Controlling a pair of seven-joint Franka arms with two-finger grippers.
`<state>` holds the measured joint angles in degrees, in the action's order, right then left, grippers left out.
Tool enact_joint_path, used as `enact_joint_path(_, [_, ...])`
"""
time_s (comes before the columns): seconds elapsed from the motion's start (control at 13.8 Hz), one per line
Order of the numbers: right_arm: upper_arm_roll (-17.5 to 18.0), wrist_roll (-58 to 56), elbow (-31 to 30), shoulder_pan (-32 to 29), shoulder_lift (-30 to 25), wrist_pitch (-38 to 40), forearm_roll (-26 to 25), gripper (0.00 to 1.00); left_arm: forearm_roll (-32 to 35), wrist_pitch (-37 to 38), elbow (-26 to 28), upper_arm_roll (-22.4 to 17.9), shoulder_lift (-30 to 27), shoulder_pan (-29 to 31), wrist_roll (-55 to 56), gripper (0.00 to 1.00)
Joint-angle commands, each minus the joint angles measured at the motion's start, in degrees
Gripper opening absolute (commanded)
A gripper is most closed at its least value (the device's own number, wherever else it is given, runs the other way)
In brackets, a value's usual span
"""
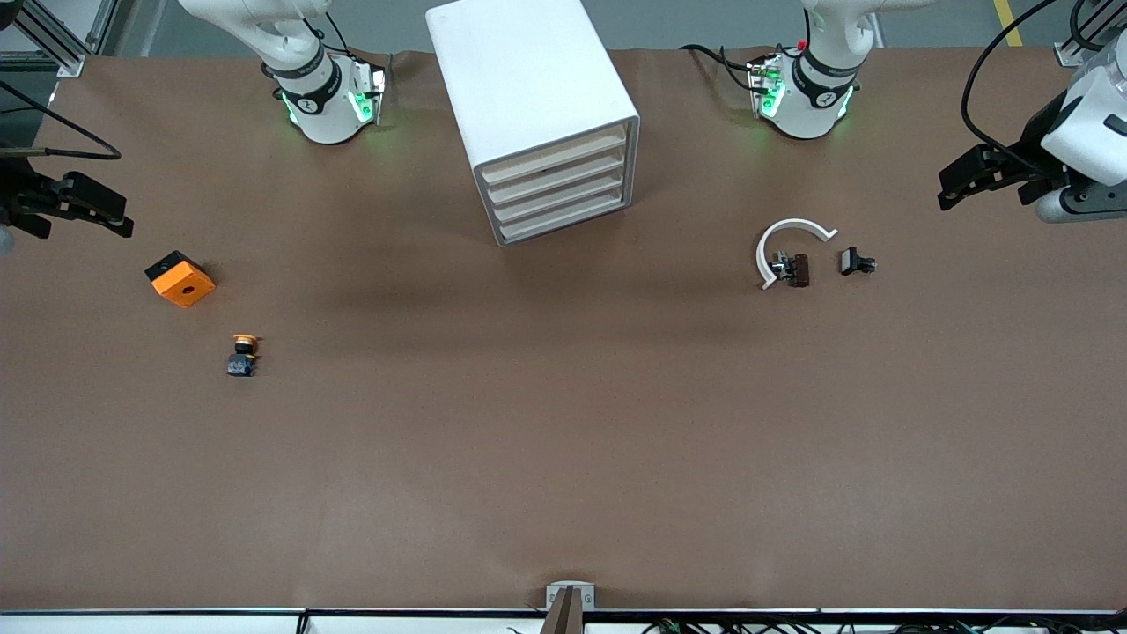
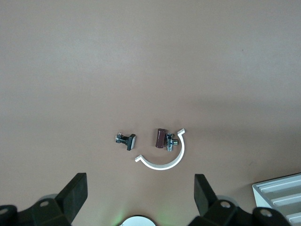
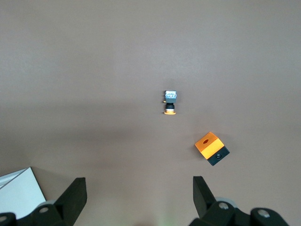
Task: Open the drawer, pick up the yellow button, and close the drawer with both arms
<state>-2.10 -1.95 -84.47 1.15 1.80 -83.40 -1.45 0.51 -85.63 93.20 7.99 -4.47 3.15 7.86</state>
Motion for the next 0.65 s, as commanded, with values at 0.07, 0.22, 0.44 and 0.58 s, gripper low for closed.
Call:
enact_joint_path(0.07, [0.34,0.1,1.59,-0.45,0.74,0.16,0.05,1.0,-0.69,0.9,-2.93,0.1,1.83,0.19,0.49,1.0])
enact_joint_path(0.22, [0.34,0.1,1.59,-0.45,0.74,-0.1,-0.04,1.0,-0.43,0.9,-2.93,0.1,1.84,0.1,0.92,1.0])
enact_joint_path(0.44, [0.34,0.19,1.59,-0.36,0.74,-1.15,0.13,1.0,-0.43,0.9,-2.93,0.1,1.84,0.19,0.84,1.0])
enact_joint_path(0.58, [0.34,0.1,1.59,-0.36,0.74,-1.15,0.05,1.0,-0.43,0.9,-2.93,0.1,1.84,0.19,0.84,1.0])
